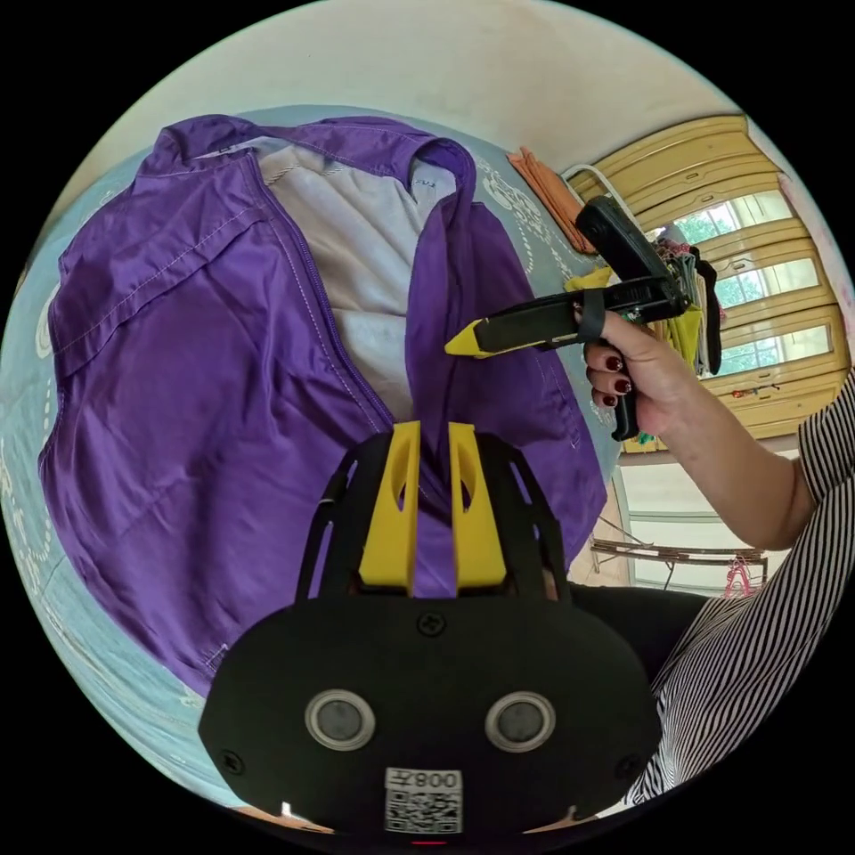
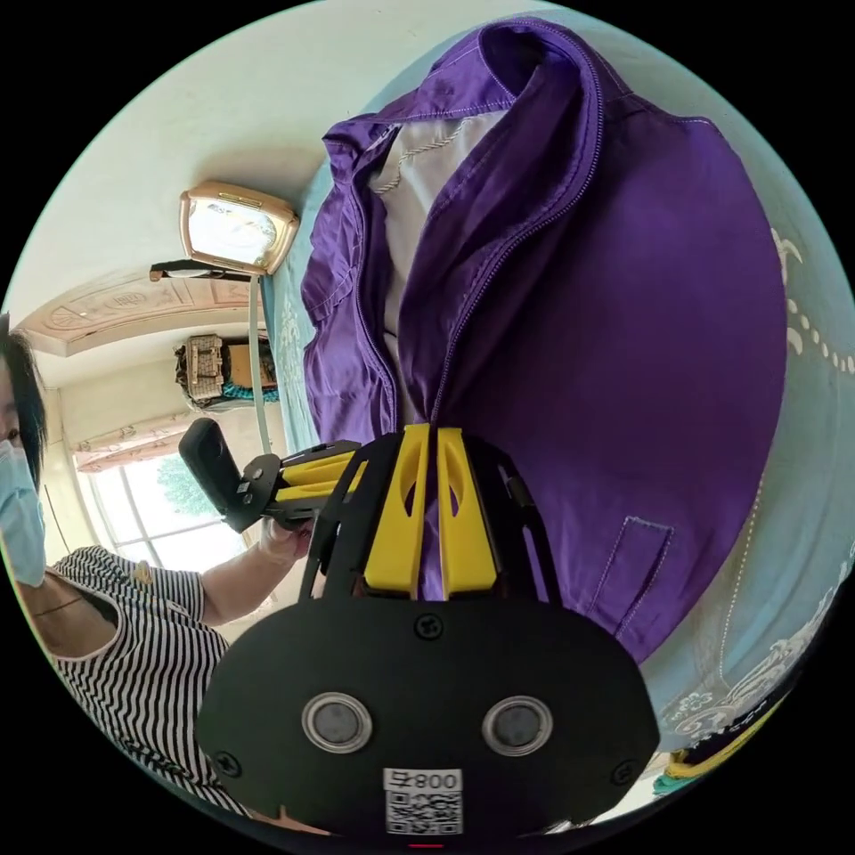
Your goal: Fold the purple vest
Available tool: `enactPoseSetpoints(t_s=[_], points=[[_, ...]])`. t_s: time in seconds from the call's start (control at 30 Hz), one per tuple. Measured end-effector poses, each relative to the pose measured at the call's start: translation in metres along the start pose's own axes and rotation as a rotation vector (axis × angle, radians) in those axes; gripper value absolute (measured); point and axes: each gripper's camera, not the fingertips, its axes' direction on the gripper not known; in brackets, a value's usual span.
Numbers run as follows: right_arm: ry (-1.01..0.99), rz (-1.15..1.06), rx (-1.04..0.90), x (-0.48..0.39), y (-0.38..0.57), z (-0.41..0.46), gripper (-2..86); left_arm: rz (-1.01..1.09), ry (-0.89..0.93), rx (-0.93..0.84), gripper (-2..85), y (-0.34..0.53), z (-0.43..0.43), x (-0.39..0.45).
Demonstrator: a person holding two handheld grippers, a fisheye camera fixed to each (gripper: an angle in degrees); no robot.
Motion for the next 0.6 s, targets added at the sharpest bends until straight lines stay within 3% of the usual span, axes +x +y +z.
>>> enactPoseSetpoints(t_s=[0.17,0.3,0.53,0.6], points=[[-0.112,-0.011,0.048,0.022,0.013,-0.06,1.2,0.043,0.117,-0.044,8.8,0.001,0.008,-0.014],[-0.088,-0.016,0.108,0.034,0.011,-0.104,0.9,0.086,0.288,-0.104,9.5,0.0,0.023,-0.018],[-0.053,-0.083,0.066,0.03,-0.014,-0.115,0.9,0.06,0.299,-0.157,2.9,0.007,0.033,-0.031],[-0.07,-0.11,0.07,0.023,-0.022,-0.117,1.0,0.019,0.407,-0.107,1.9,0.012,0.021,-0.039]])
